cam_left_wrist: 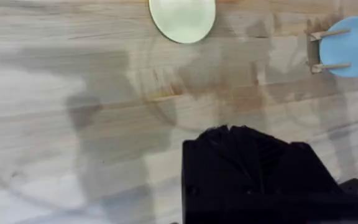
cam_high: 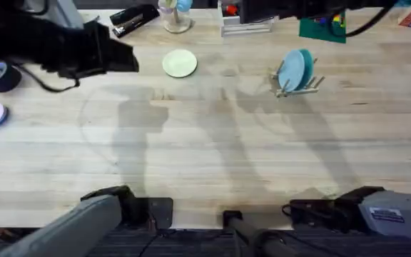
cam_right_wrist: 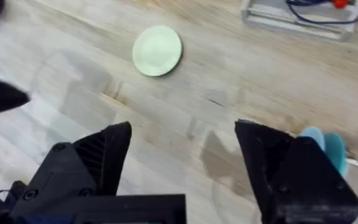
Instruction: Pick up the plates from the table one by one and place each into a slot on the dish rack.
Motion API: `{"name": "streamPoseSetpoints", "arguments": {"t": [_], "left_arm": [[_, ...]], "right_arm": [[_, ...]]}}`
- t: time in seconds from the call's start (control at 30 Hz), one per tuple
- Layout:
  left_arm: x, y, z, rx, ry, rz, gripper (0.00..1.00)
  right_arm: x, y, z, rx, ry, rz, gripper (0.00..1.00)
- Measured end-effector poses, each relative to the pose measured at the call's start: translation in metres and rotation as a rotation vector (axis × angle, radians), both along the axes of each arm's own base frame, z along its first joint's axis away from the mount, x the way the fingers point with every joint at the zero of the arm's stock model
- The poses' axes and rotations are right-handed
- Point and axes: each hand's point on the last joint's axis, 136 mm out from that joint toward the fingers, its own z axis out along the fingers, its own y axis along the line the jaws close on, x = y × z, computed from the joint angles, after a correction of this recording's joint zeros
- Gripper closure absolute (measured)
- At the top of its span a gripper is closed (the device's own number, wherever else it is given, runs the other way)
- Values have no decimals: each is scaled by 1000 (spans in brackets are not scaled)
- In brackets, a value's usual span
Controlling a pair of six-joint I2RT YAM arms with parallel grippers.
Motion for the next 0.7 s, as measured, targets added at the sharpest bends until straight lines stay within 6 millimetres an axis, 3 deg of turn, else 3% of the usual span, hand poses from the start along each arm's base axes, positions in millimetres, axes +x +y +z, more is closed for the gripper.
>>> {"name": "streamPoseSetpoints", "arguments": {"t": [0.37,0.7], "left_arm": [[63,1,-65,-114,124,2,962],[125,-3,-92,-147,123,-23,962]], "right_arm": [[7,11,-19,14,66,-12,7],[14,14,-41,1,121,-22,8]]}}
